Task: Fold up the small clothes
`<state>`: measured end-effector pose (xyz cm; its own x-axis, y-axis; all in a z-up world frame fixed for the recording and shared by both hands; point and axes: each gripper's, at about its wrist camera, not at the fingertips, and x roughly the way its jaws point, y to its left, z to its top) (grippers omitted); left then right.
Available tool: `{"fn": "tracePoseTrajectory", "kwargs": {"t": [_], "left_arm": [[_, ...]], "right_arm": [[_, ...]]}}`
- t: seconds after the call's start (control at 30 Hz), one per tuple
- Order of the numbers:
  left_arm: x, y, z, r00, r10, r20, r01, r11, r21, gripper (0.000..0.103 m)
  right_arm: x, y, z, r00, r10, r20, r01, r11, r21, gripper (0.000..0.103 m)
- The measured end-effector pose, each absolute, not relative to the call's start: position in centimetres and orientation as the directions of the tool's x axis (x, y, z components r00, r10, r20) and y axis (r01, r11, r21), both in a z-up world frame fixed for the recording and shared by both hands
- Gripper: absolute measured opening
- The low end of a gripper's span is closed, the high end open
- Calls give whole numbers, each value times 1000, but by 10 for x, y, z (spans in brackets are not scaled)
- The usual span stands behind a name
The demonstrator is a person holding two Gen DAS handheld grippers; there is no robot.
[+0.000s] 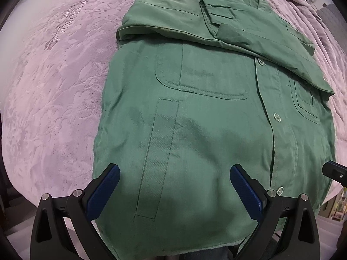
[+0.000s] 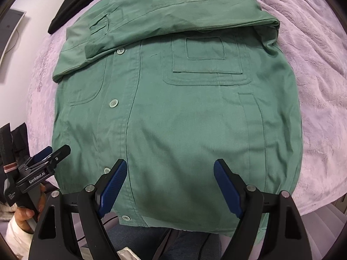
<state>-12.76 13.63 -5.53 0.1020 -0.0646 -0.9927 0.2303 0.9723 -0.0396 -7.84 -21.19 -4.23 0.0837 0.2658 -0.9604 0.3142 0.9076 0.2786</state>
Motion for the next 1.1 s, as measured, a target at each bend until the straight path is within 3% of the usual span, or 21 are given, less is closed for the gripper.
{"fn": "tracePoseTrajectory", "kwargs": {"t": [0.67,0.93,1.1], "left_arm": [[-261,158,-35,130,-82,-988,229,972,-50,102],[-244,241,-45,106,-117,-987,88,990,-108,102],[-250,251,-65,68,-125,-990,72,990,-120,102]], "right_arm": [[-177,-268,-44,140,241,-960,445,851,278,84],[-203,-320,-55,173,225,-959,573,769,284,85],[-213,-329,-72,154,253,-955,601,744,294,85]]}}
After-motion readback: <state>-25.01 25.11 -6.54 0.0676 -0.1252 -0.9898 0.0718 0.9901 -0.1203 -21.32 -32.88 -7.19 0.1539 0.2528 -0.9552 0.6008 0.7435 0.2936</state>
